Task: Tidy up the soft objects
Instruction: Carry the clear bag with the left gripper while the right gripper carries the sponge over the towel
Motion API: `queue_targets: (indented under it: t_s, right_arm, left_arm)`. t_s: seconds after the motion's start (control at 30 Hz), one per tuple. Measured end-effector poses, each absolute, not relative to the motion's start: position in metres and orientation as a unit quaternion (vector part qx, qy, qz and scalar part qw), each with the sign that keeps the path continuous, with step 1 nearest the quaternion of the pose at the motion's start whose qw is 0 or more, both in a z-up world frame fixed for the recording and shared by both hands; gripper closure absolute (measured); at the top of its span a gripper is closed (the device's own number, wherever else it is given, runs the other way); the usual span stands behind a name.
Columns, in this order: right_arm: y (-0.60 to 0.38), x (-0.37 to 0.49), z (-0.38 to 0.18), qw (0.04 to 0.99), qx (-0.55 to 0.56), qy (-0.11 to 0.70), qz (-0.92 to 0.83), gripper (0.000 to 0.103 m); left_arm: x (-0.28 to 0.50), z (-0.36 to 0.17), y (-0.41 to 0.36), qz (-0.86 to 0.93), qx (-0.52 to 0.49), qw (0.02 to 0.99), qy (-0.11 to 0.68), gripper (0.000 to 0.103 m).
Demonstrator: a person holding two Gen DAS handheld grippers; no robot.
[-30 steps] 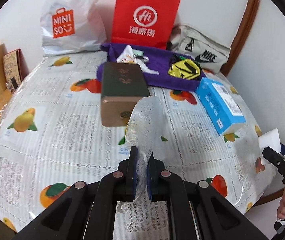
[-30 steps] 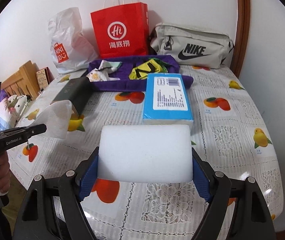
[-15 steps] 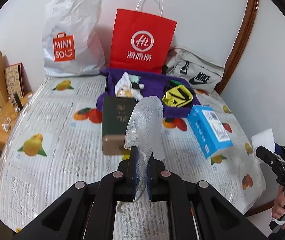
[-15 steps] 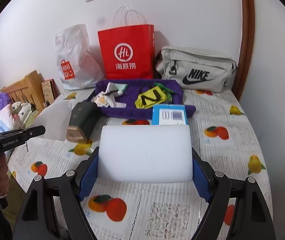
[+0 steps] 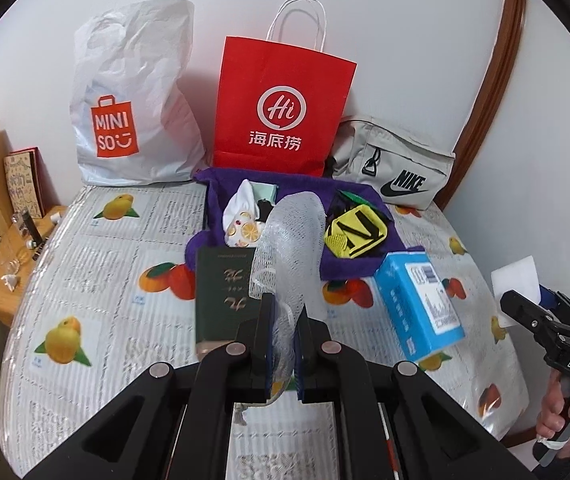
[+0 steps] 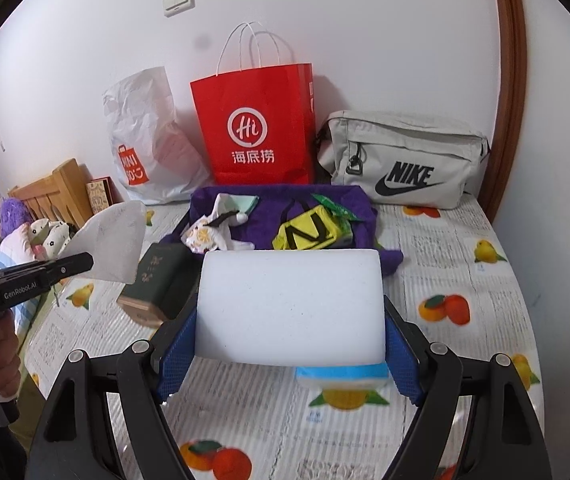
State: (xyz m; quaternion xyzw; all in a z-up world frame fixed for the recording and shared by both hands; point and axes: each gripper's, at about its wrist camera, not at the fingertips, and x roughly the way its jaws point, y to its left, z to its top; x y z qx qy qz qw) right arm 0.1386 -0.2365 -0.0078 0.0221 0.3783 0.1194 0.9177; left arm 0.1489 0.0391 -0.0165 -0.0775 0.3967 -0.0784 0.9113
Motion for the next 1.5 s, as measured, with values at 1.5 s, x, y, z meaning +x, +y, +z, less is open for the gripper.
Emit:
queue_targets:
  t_s: [1.5]
  right_arm:
    - [-0.199,0.357,-0.083,0.884,-0.021,0.445,0.138,0.022]
  left_arm:
    - [0.324,-0.064,0.031,-0.094,-0.078,0.880,0.460,0.095]
